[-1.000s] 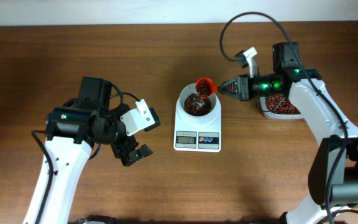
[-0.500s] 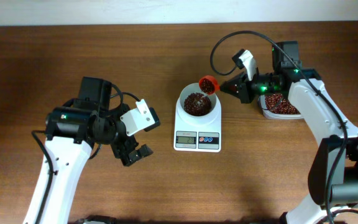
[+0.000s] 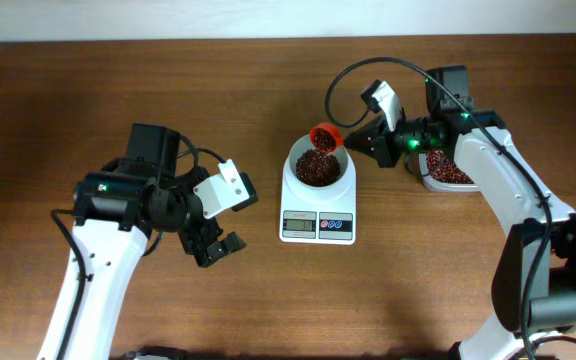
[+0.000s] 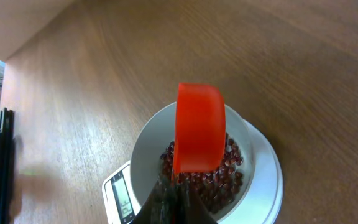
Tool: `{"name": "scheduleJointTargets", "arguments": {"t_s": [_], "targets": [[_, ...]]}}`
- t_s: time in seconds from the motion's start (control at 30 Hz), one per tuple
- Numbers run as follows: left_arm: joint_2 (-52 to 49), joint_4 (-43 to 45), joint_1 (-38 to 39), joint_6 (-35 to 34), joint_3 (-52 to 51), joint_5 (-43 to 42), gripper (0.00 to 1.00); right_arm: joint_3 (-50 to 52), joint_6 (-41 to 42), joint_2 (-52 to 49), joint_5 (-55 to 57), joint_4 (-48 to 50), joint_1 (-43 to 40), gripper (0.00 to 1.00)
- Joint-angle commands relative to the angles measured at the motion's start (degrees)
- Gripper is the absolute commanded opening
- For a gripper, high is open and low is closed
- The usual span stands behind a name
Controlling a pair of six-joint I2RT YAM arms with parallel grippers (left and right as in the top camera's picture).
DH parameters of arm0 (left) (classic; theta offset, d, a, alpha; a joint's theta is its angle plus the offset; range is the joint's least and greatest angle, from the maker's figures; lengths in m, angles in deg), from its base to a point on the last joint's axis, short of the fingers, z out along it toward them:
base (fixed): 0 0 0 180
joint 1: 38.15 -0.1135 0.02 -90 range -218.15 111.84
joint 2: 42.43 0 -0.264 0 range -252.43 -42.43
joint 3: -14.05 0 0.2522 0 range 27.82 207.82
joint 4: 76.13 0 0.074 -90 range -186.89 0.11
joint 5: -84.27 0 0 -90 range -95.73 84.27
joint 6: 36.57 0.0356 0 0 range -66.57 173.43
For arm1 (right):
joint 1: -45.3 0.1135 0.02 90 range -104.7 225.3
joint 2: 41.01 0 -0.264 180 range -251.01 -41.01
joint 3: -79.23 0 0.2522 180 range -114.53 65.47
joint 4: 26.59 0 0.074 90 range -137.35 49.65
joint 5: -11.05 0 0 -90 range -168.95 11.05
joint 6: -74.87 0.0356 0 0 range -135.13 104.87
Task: Scoop and weigh 50g on scale
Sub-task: 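Tilt the scoop with the right gripper to pour beans into the bowl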
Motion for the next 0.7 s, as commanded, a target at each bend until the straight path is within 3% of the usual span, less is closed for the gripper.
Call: {"name": "scheduleJointTargets", "arguments": {"t_s": [0.0, 0.67], "targets": [[-0.2, 0.0, -0.2, 0.7, 0.9, -1.0, 0.99, -0.2, -0.5, -0.3, 0.0, 0.5, 0.3, 0.04], [-0.2, 0.0, -0.2, 0.7, 0.9, -1.0, 0.99, -0.2, -1.2, -0.3, 1.1, 0.6, 0.2, 0.04]]}}
